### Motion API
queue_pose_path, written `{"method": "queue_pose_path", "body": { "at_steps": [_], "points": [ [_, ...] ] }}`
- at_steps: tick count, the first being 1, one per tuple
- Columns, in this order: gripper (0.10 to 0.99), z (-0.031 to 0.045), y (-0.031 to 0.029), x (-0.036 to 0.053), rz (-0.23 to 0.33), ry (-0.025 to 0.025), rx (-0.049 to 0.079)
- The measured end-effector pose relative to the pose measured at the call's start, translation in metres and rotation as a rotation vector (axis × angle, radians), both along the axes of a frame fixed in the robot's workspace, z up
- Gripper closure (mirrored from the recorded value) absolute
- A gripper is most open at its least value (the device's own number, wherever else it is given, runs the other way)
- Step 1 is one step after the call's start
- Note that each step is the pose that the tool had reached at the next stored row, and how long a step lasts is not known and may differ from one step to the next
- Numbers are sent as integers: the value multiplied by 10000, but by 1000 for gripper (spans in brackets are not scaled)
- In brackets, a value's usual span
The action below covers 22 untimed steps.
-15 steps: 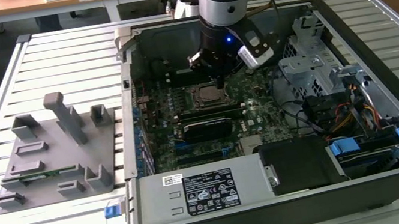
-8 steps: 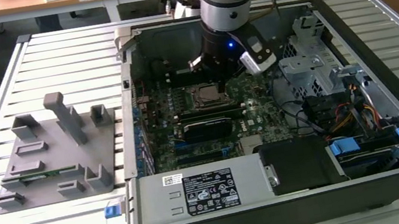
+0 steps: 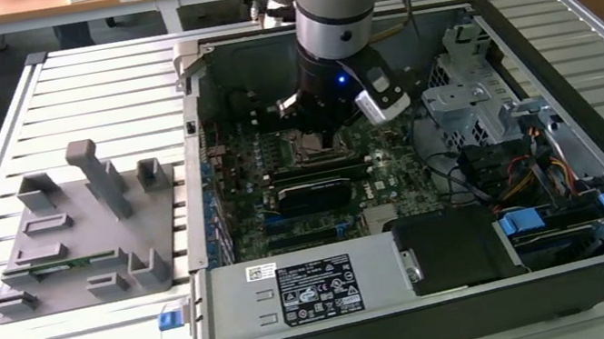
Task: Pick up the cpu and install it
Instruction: 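Install the second cpu locking lever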
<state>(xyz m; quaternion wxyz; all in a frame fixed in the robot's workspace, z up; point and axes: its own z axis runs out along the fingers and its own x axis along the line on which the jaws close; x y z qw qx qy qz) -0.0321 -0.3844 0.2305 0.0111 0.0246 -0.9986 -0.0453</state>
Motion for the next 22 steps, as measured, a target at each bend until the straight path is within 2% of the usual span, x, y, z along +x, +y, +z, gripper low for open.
{"method": "queue_pose_path", "body": {
  "at_steps": [2, 6, 12, 17, 22],
  "points": [
    [980, -7, -11, -73, -3, -1, 16],
    [980, -12, -41, -132, -1, 0, 18],
    [980, -12, -105, -156, -2, -1, 21],
    [980, -24, -109, -306, 0, 0, 60],
    [980, -92, -110, -335, -2, 1, 74]
  ]
}}
